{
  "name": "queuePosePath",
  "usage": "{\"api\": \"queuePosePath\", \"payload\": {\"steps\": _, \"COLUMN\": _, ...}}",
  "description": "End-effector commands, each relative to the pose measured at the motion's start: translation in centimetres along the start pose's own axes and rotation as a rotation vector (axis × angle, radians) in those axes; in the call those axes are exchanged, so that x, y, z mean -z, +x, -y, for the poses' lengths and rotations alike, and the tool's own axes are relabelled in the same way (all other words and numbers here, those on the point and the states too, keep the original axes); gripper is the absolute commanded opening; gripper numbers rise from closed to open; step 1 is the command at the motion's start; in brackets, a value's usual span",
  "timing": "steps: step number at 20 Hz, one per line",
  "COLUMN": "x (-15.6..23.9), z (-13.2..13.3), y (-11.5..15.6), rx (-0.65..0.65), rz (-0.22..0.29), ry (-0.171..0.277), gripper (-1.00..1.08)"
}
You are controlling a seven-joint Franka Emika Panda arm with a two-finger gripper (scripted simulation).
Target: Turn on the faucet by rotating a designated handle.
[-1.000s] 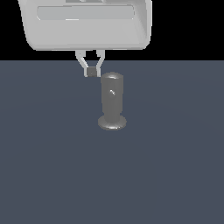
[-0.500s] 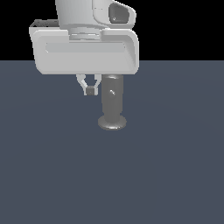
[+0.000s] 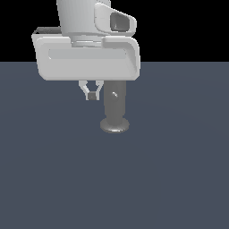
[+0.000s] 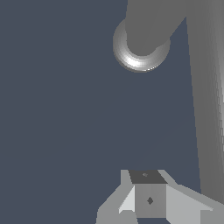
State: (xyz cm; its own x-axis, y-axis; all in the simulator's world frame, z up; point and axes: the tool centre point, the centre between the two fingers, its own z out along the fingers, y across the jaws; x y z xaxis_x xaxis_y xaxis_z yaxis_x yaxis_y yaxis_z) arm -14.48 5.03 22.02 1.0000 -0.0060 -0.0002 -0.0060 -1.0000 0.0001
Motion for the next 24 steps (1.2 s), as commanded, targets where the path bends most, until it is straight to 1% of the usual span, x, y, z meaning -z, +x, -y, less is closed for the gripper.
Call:
{"api": "queuePosePath", "payload": {"steps": 1, "x": 0.0, "z": -0.5, "y": 0.1, "rx": 0.0, "rz": 0.0, "ry": 0.0, "gripper": -1.0}}
{"api": "queuePosePath", "payload": {"steps": 24, "x": 0.0, "z": -12.8, "y": 2.2, "rx": 0.0, "rz": 0.0, "ry": 0.0, "gripper": -1.0}}
